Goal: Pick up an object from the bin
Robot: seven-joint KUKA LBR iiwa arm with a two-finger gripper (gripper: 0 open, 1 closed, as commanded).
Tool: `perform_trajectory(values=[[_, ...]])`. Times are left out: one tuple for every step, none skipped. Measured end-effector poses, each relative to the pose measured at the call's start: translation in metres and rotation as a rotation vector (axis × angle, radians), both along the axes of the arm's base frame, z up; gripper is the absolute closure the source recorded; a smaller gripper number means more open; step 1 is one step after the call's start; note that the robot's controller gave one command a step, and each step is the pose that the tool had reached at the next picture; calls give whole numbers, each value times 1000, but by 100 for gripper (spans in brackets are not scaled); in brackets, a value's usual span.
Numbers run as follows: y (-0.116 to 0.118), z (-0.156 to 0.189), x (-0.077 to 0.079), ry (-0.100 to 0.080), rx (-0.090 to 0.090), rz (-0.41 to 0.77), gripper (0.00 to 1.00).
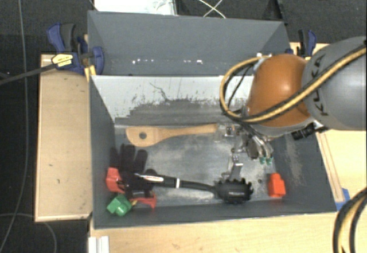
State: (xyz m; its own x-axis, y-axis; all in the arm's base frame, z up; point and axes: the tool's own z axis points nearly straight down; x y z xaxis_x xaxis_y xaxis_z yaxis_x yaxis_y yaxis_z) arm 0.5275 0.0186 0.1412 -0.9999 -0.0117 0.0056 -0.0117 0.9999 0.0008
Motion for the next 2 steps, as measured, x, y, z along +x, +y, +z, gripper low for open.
perform_trajectory(values=[[0,4,2,-8,0,-1,0],[105,-72,-37,-3,3,-6,0]])
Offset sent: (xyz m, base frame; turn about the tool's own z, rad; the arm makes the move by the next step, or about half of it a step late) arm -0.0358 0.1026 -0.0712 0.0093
